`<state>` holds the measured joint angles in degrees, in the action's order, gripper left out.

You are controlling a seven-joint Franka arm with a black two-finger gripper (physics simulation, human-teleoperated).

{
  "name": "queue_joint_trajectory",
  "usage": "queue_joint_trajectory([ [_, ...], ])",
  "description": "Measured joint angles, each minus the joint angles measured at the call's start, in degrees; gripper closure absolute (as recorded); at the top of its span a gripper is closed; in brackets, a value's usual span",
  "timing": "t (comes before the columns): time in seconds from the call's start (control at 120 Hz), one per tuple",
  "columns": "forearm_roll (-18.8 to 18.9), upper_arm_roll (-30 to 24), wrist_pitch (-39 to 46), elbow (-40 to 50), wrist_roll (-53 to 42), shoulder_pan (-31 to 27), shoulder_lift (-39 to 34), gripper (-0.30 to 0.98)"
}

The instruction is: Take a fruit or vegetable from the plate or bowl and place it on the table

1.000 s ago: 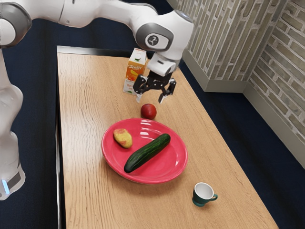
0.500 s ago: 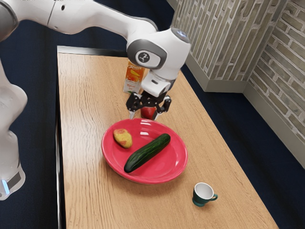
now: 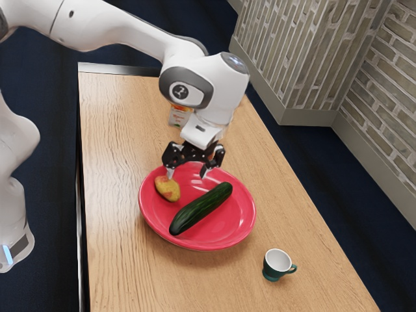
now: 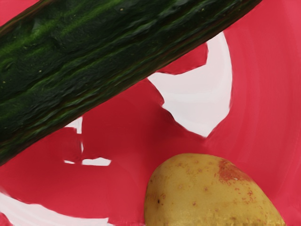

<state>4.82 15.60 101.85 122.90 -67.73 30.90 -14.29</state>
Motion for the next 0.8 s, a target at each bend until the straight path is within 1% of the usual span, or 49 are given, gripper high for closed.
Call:
queue_joint_trajectory([
  [0.133, 0.48, 0.04, 0.15, 2.31, 1.62, -0.06, -1.63, 0.00],
  [0.425, 1.46, 0.64, 0.39, 4.06, 4.35, -0.05, -1.99, 0.00],
  [0.558, 1.81, 0.58, 0.29, 4.99, 6.05, 0.15, -4.10, 0.00],
  [0.658, 1.64, 1.26, -2.14, 3.12, 12.39, -0.11, -3.94, 0.00],
  [0.8, -0.11, 3.63, -6.04, 1.93, 24.39, -0.15, -2.57, 0.00],
])
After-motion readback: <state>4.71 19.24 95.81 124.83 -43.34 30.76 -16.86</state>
